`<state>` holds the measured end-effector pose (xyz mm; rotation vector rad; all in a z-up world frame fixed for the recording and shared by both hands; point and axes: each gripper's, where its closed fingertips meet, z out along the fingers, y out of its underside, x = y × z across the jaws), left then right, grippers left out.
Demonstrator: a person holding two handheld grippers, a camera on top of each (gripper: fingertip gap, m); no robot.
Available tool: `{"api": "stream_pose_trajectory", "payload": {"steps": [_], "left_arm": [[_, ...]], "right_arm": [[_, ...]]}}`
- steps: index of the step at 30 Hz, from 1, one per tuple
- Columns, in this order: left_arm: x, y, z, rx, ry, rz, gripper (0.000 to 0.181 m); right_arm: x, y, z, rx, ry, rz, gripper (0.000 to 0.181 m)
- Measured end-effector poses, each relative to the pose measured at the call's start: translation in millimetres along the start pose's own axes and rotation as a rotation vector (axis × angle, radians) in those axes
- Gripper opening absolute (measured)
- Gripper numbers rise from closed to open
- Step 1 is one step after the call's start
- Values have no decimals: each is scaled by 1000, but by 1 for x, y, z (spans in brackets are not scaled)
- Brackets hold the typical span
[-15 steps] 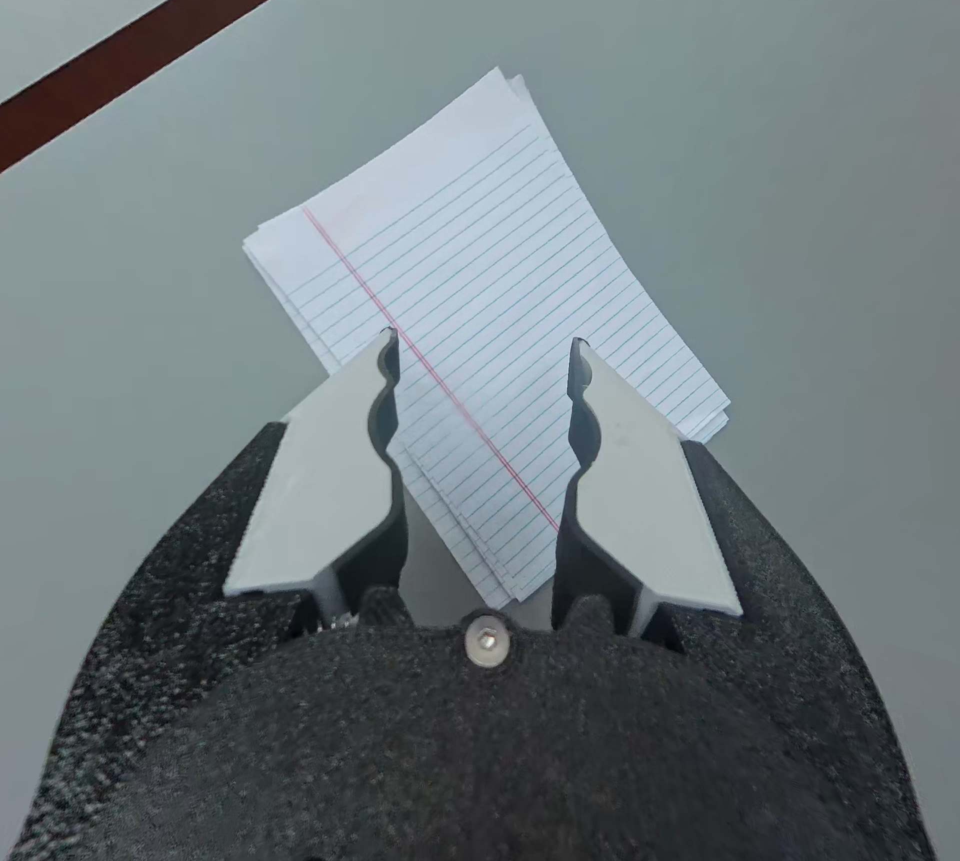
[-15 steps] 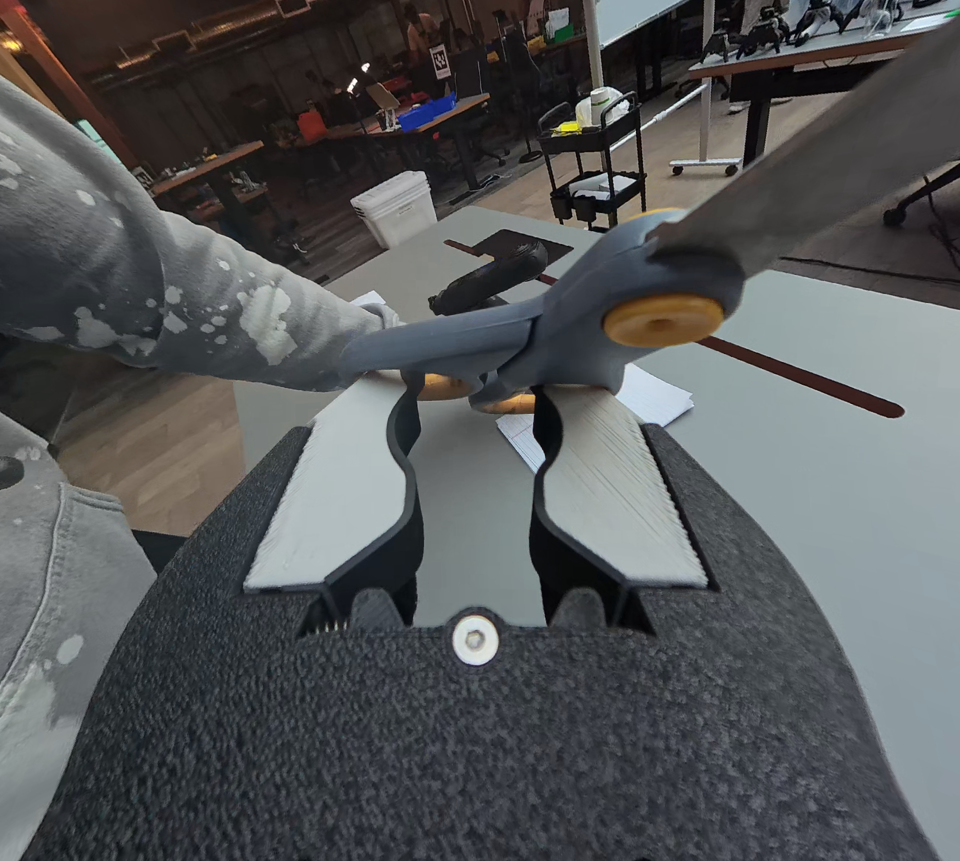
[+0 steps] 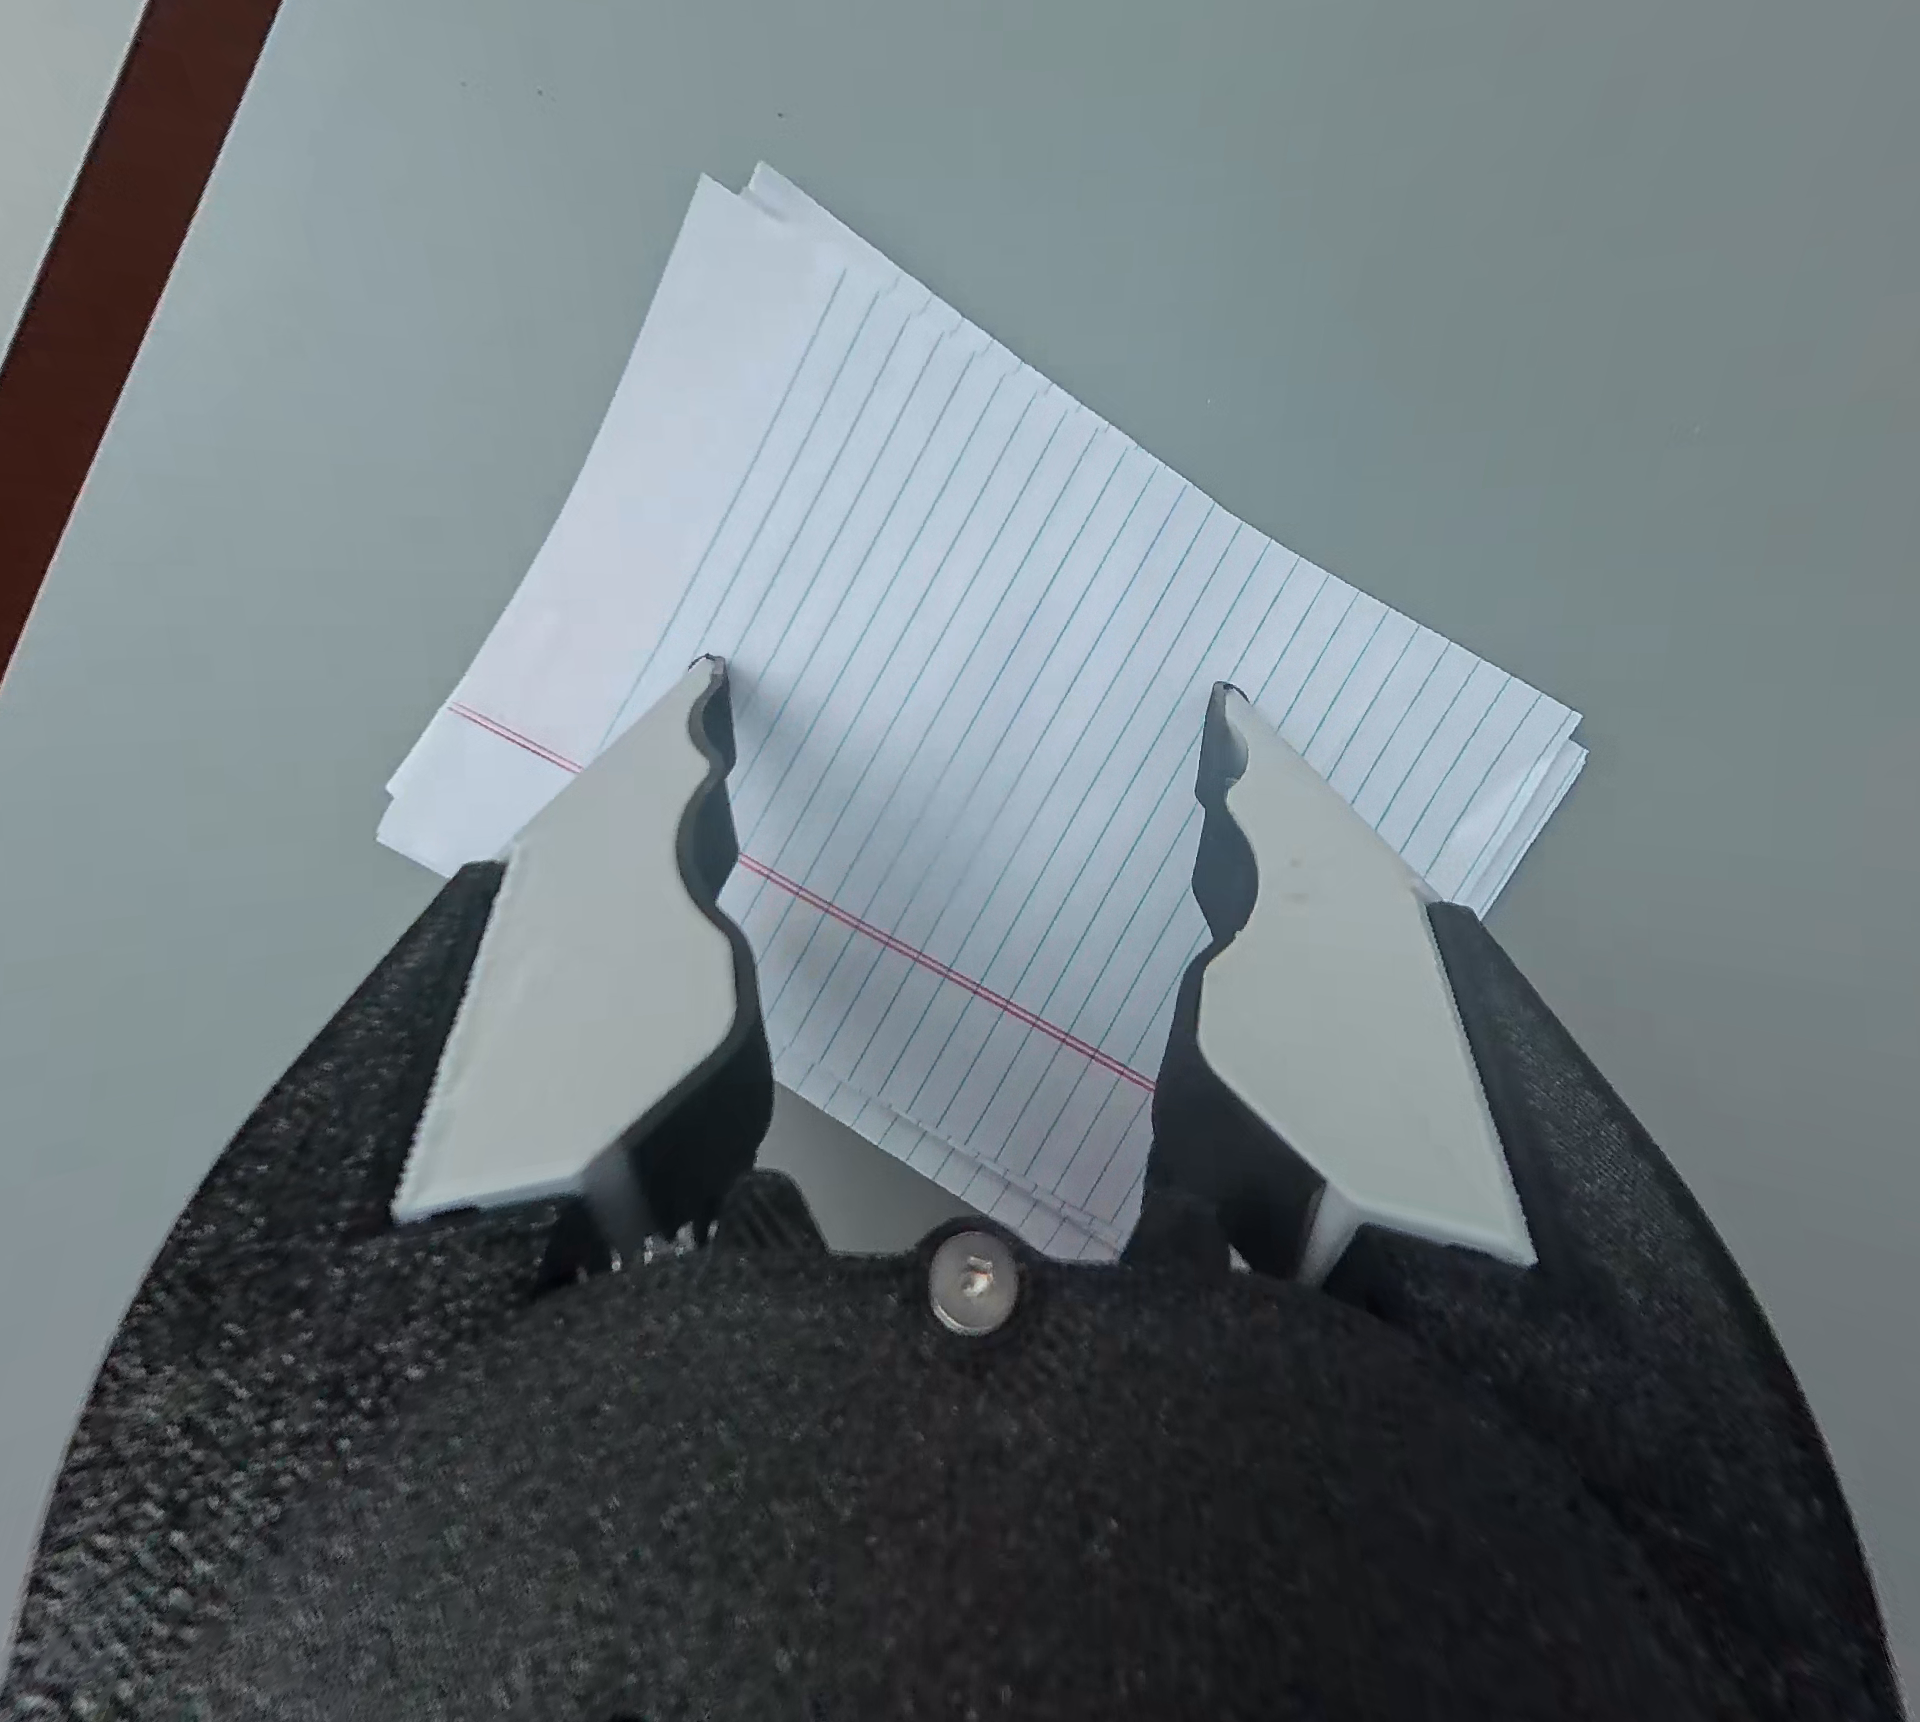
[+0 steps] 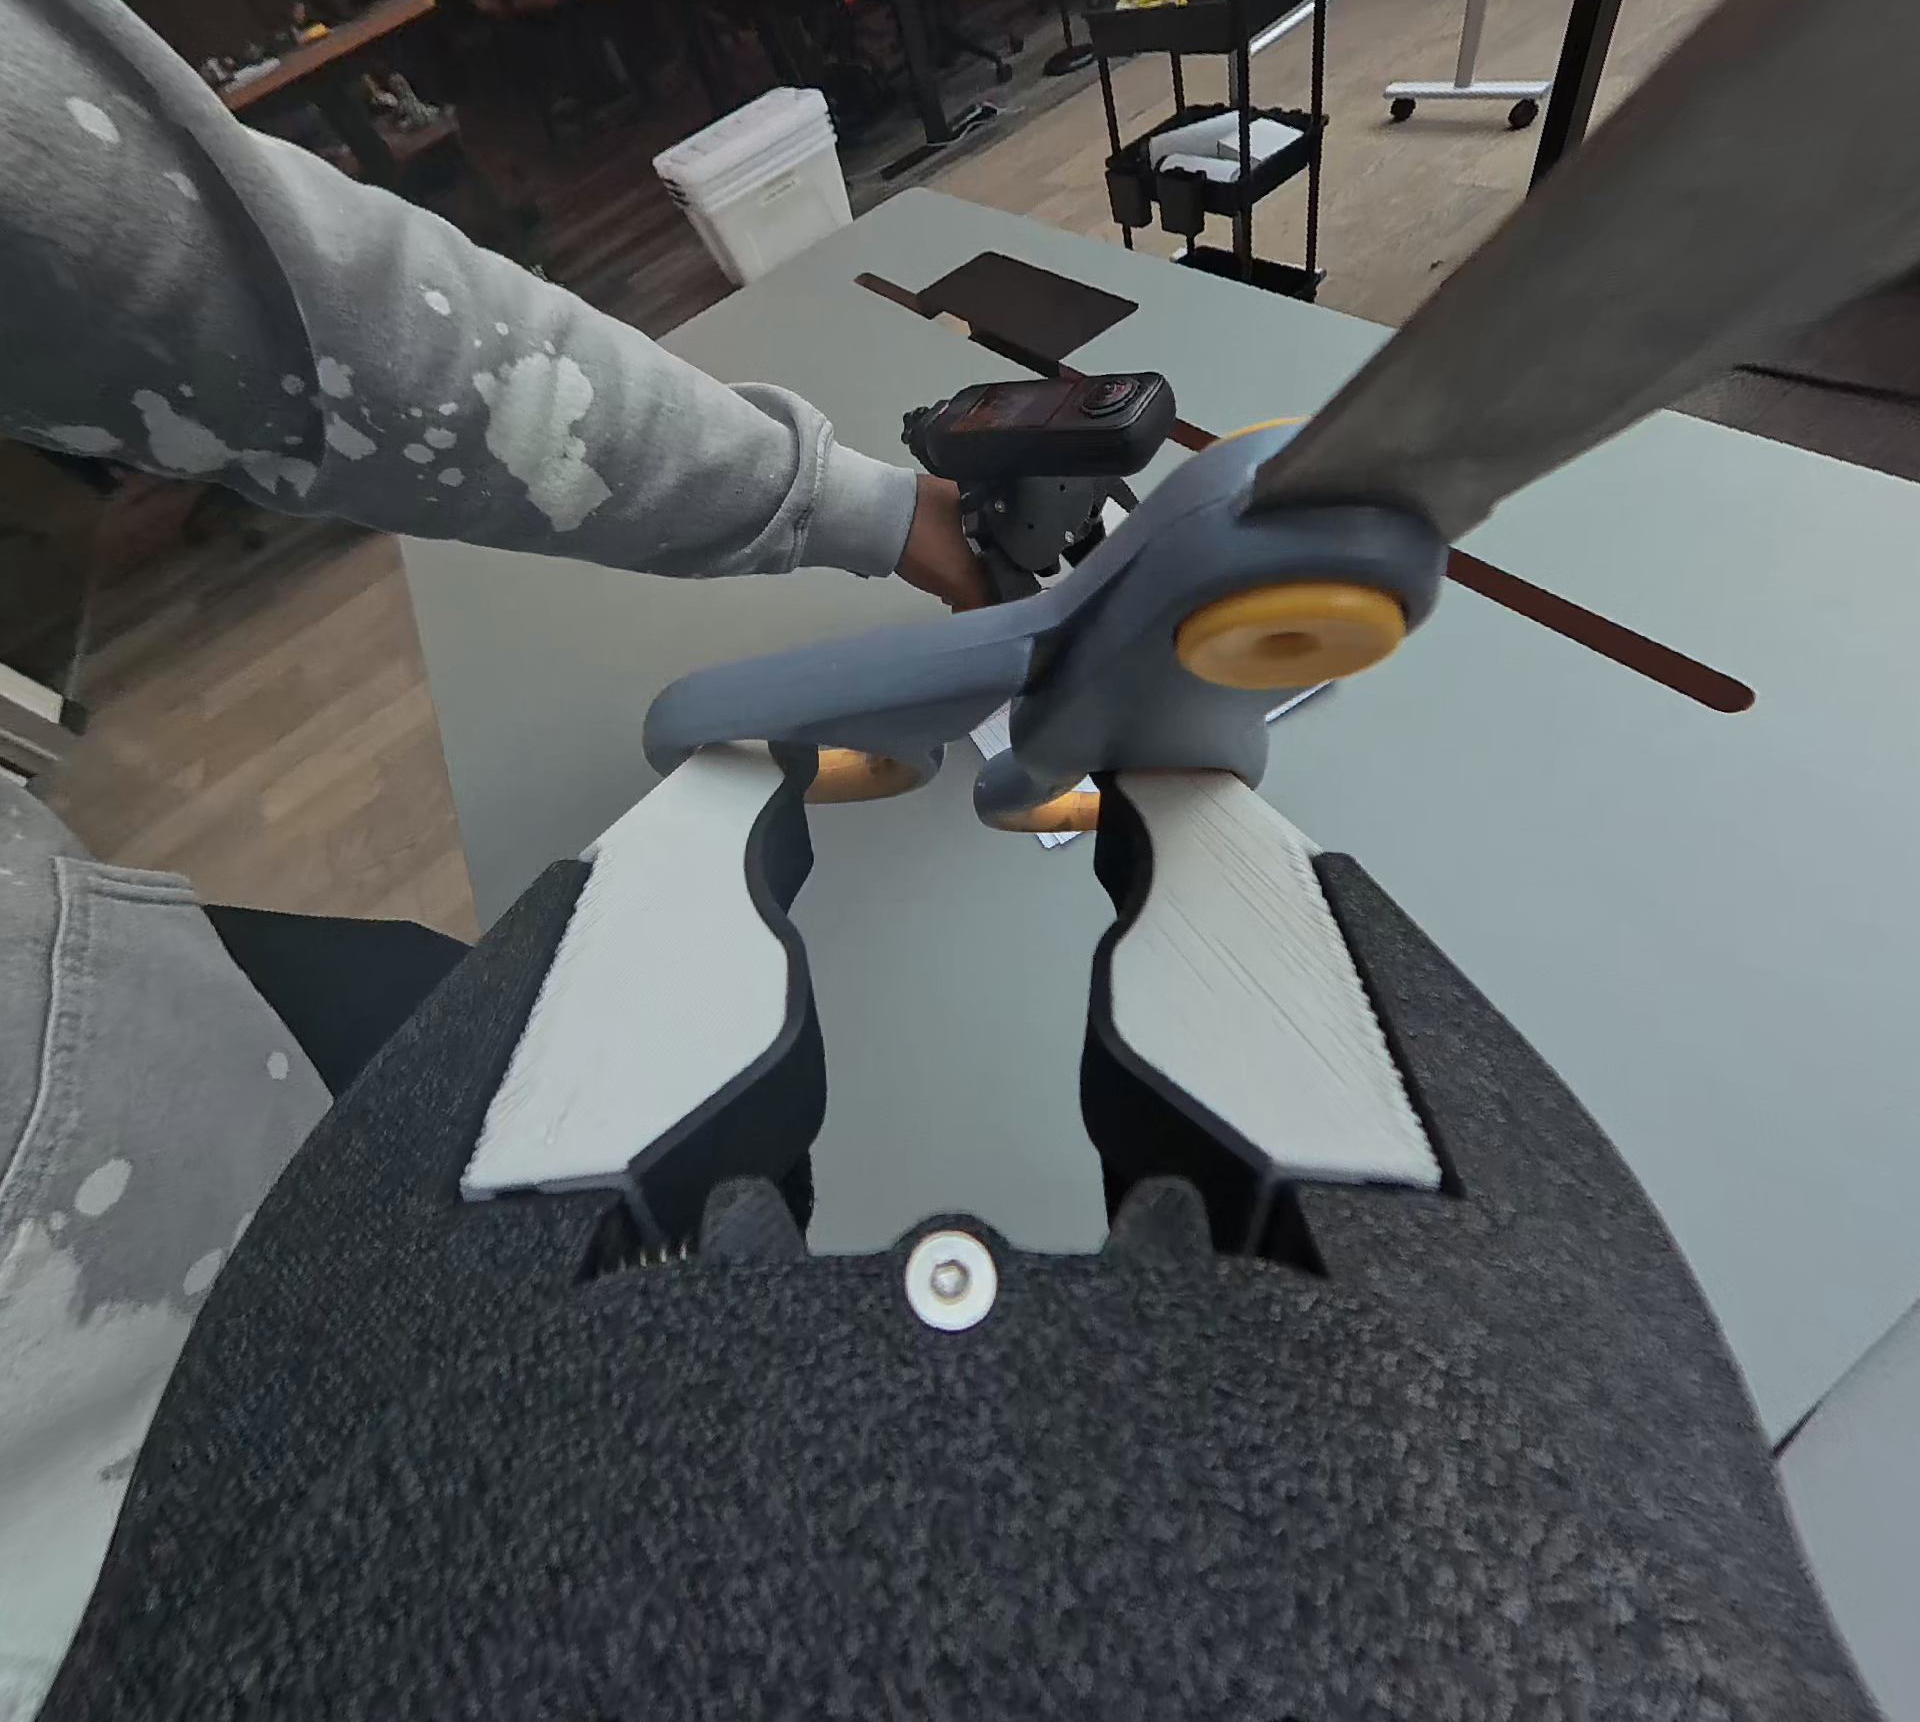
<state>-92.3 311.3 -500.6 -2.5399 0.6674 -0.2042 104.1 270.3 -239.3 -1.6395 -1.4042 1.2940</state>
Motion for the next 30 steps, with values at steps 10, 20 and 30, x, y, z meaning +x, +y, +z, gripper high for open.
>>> {"api": "stream_pose_trajectory", "payload": {"steps": [10,20,30], "left_arm": [[-6,2,-8,-25,-34,-19,4],[-5,-45,-83,239,-42,-163,0],[35,-44,-163,287,-12,-396,0]], "right_arm": [[6,-18,-7,-17,6,-52,52],[-3,-33,-8,26,-10,-77,53],[-29,-50,2,44,-56,-108,52]]}}
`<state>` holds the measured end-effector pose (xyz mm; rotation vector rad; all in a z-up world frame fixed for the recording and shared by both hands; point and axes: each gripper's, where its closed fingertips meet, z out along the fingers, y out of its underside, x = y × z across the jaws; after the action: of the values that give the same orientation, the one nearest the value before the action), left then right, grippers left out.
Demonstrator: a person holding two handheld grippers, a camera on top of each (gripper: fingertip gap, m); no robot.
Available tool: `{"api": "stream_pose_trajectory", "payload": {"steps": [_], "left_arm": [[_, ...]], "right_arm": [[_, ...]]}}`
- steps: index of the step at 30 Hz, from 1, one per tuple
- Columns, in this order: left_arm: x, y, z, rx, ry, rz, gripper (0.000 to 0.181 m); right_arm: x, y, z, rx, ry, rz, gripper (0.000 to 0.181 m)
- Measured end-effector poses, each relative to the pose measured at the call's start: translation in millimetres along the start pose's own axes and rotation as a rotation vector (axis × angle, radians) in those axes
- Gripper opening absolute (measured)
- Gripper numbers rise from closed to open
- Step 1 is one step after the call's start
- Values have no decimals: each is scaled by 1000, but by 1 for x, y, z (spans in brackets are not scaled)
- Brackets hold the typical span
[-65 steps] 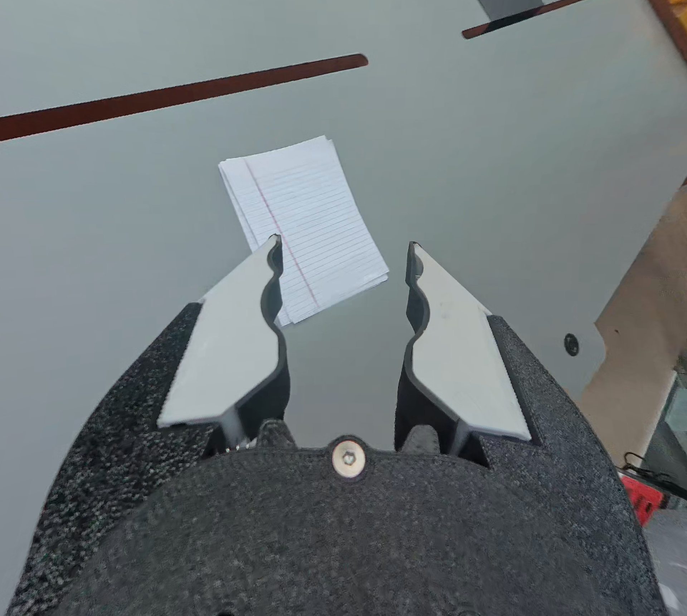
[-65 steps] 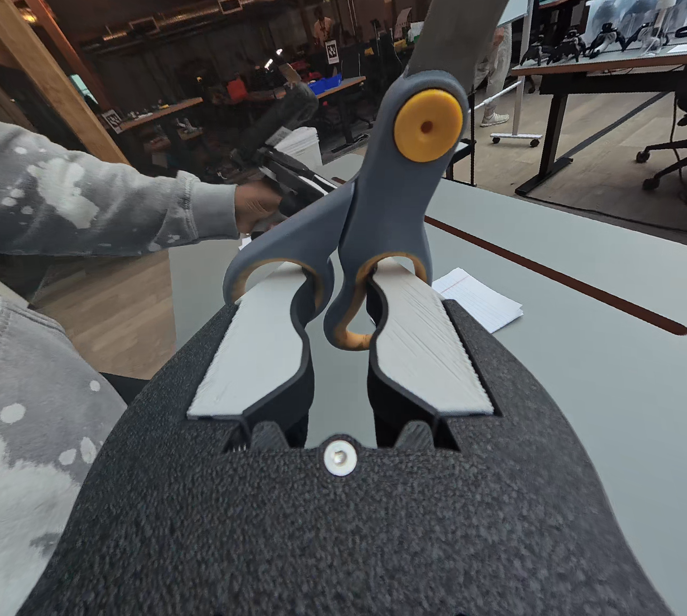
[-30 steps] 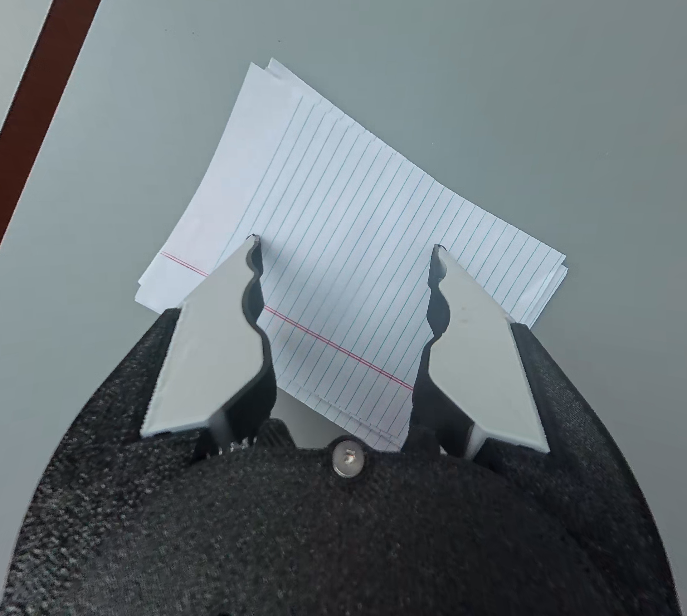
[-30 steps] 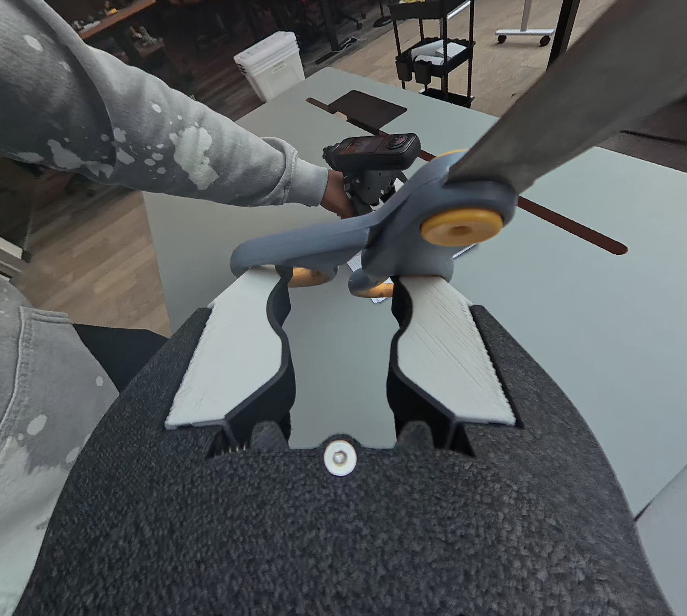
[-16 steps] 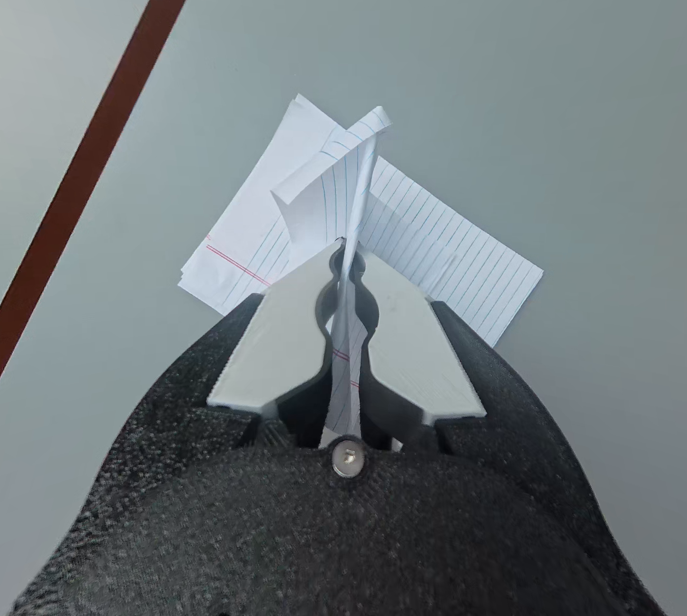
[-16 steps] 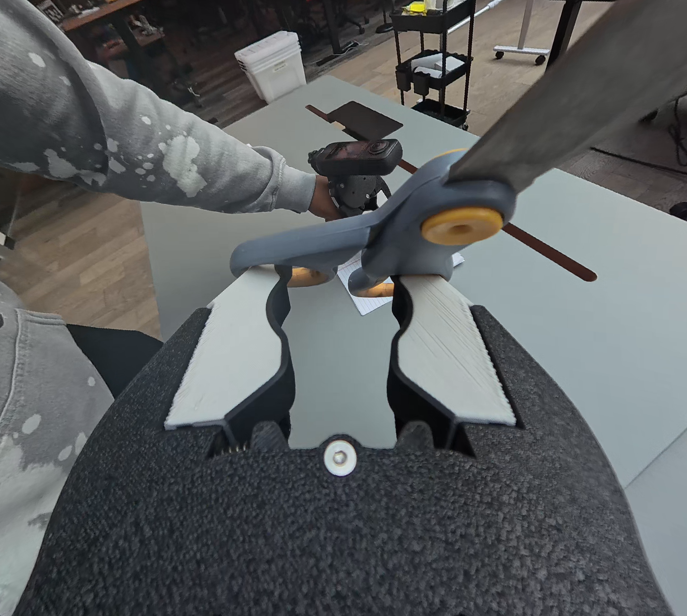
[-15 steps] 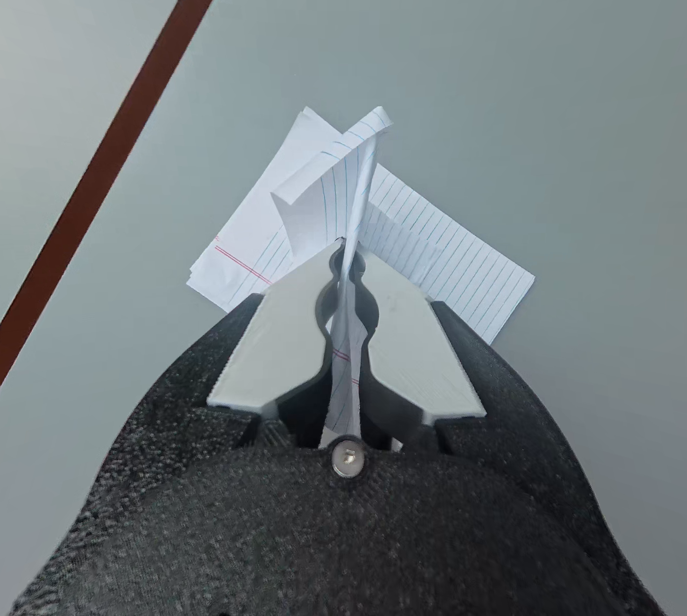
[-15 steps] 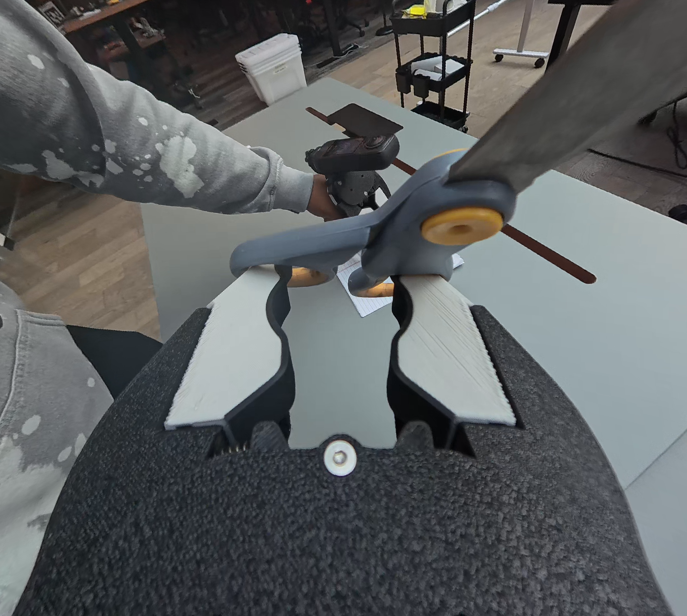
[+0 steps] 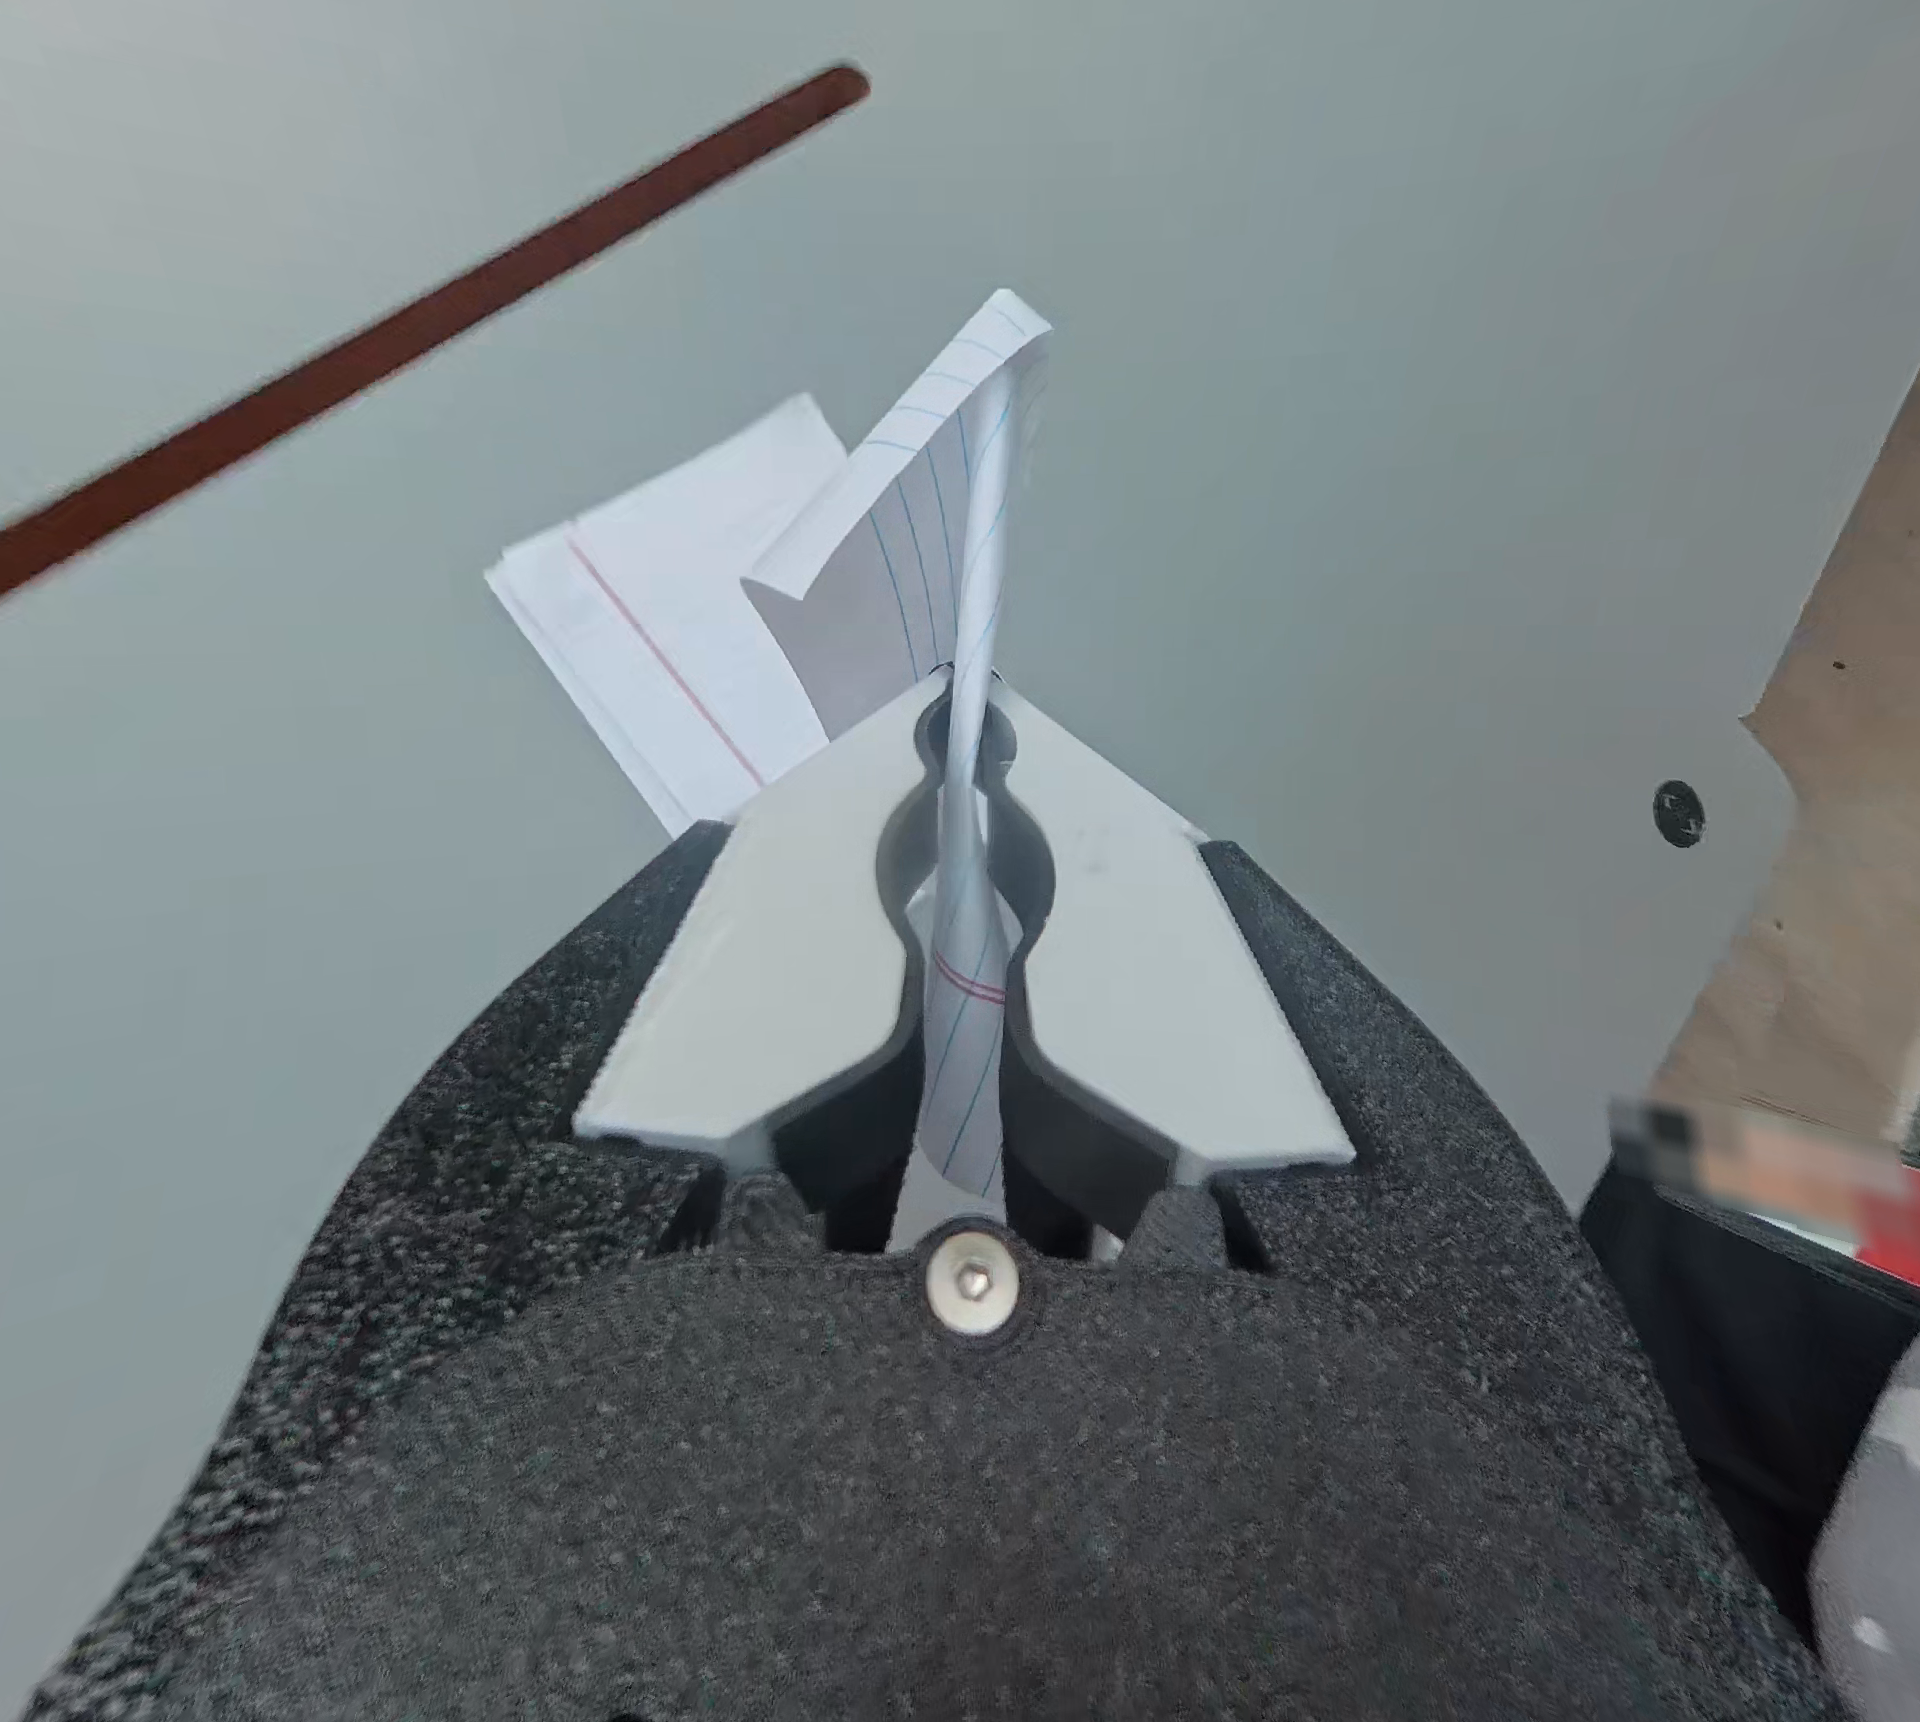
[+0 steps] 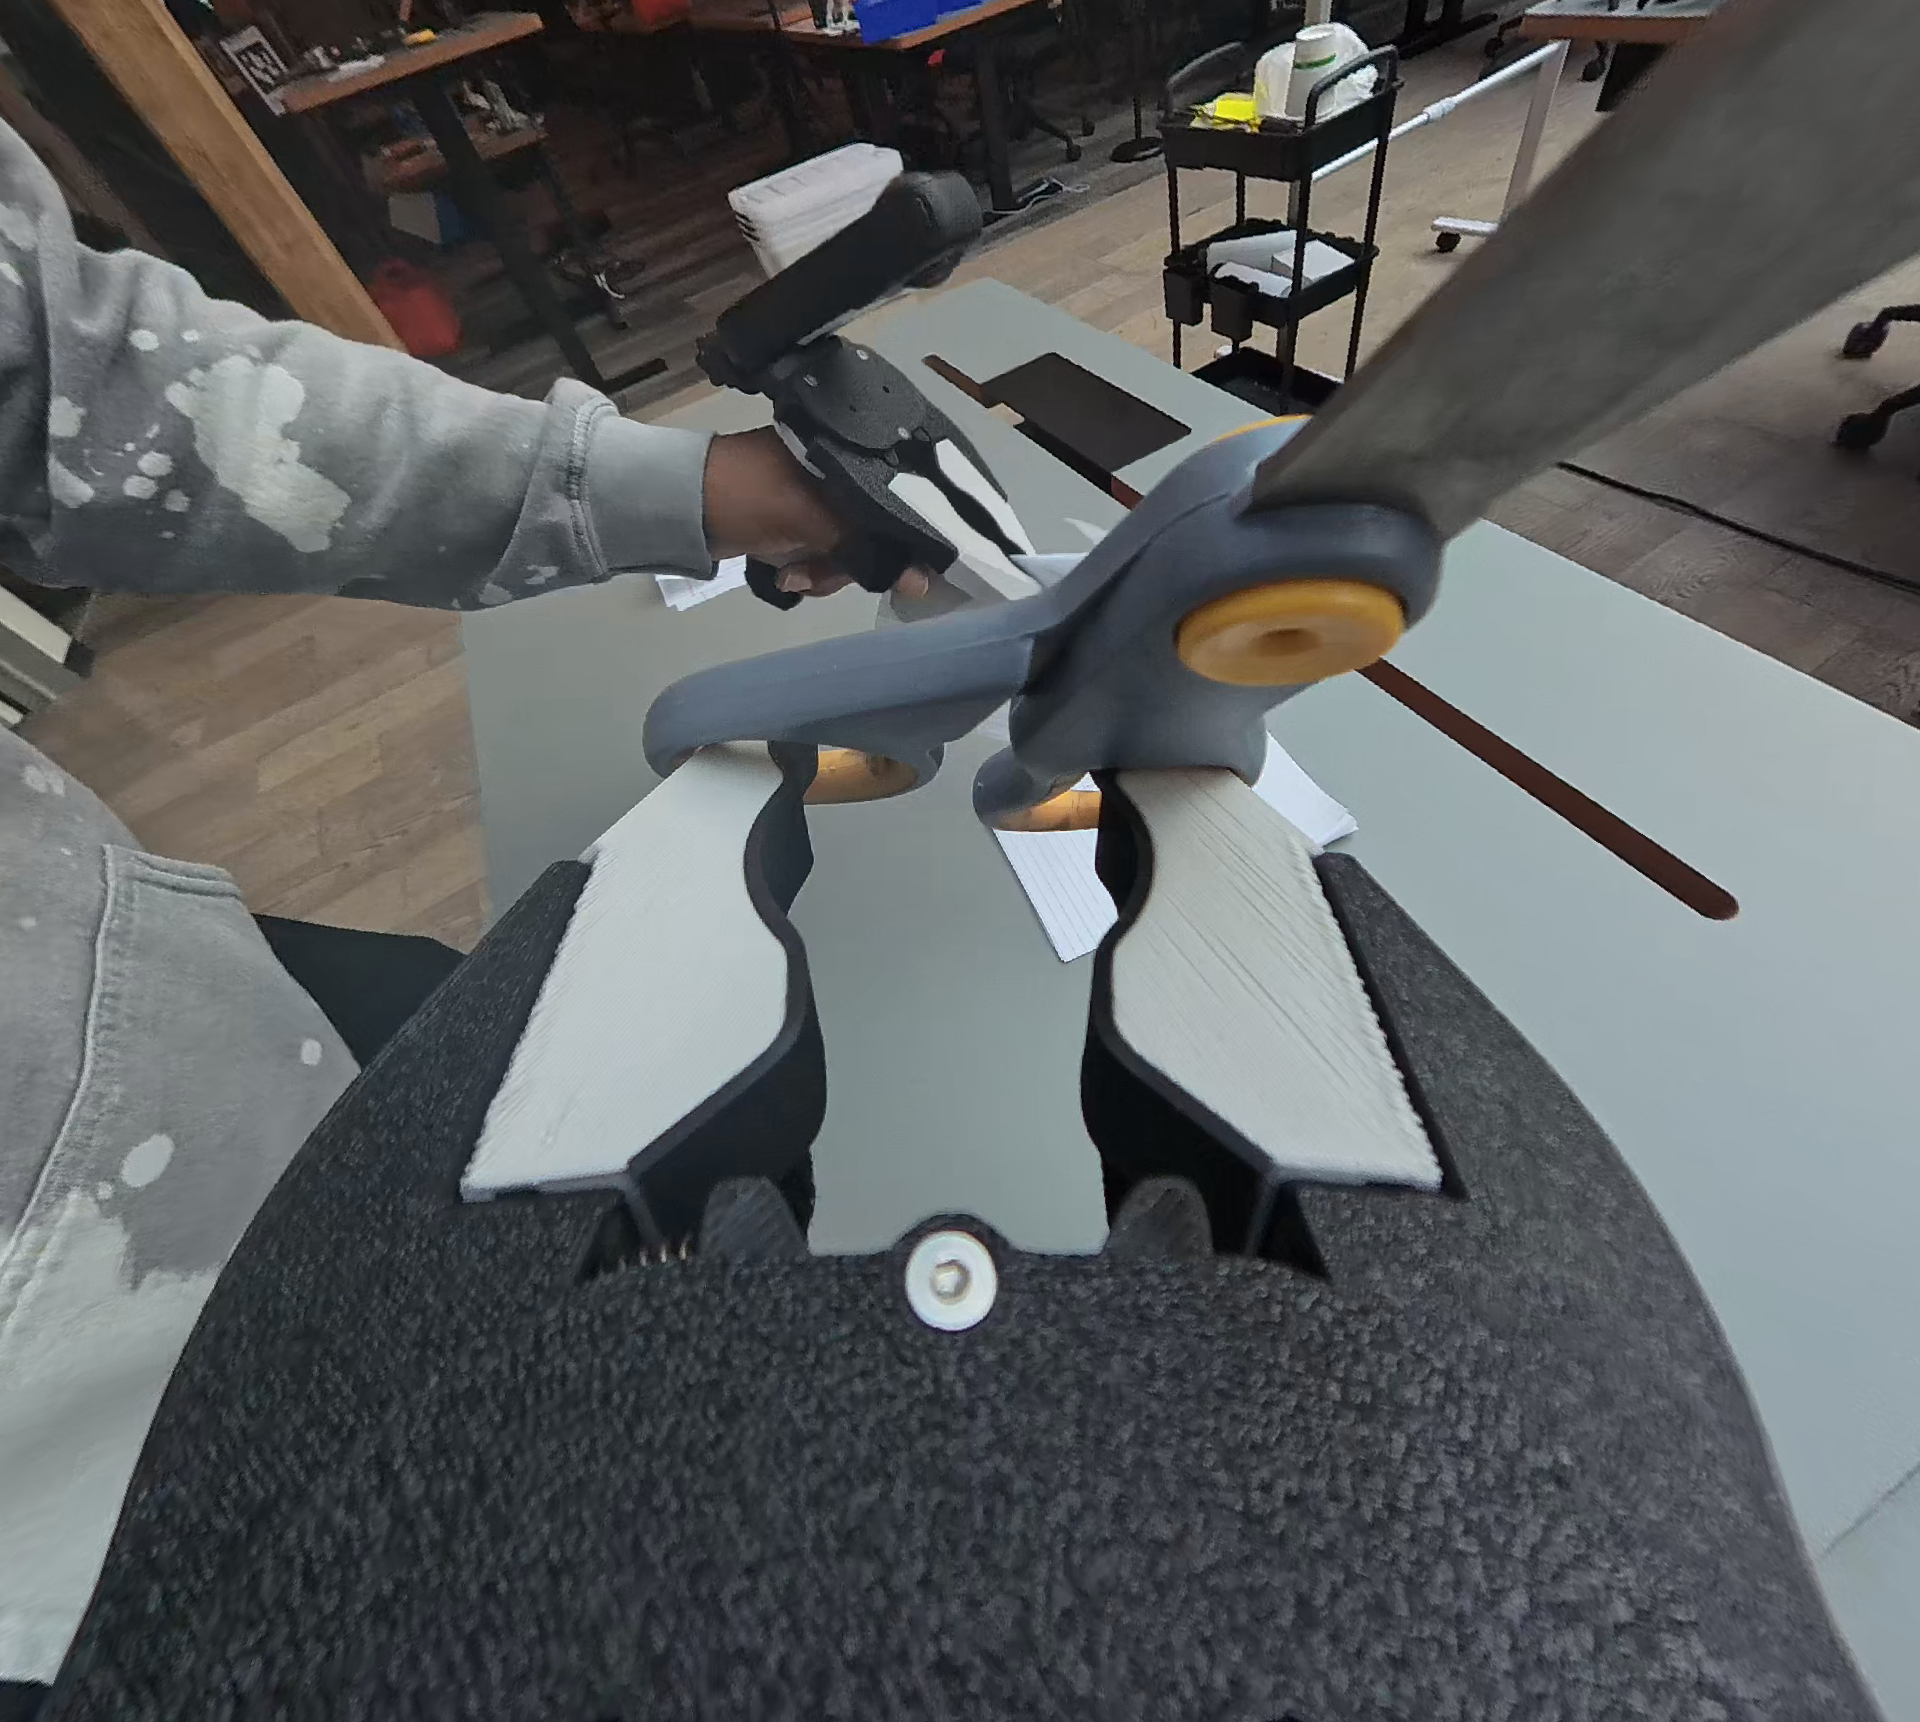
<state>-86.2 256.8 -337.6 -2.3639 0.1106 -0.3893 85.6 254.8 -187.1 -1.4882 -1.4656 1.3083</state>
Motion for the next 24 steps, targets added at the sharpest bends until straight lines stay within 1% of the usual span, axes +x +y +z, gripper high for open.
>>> {"api": "stream_pose_trajectory", "payload": {"steps": [2,5,8,10,11,14,16,17,20,22,24], "left_arm": [[-1,36,-4,-102,-33,-145,0],[7,89,-11,-136,-35,-391,0],[18,129,-16,-79,6,-648,1],[18,155,-20,-58,-15,-753,5],[18,167,-21,-52,-34,-779,11],[23,189,-26,-34,-53,-796,37],[31,196,-31,-26,-43,-771,52],[34,198,-35,-21,-32,-752,55],[32,200,-51,7,-31,-667,53],[25,204,-57,-9,-28,-603,53],[18,210,-54,-53,-18,-512,52]], "right_arm": [[-9,-1,5,-1,-16,-3,52],[-26,3,13,-16,-44,-4,52],[-44,18,23,-54,-77,8,52],[-57,33,32,-82,-105,29,52],[-63,40,36,-99,-119,39,52],[-79,56,48,-136,-158,60,52],[-86,62,53,-155,-174,60,52],[-88,64,55,-163,-178,58,52],[-90,66,59,-175,-189,59,52],[-88,65,58,-182,-187,53,52],[-86,65,56,-188,-177,51,51]]}}
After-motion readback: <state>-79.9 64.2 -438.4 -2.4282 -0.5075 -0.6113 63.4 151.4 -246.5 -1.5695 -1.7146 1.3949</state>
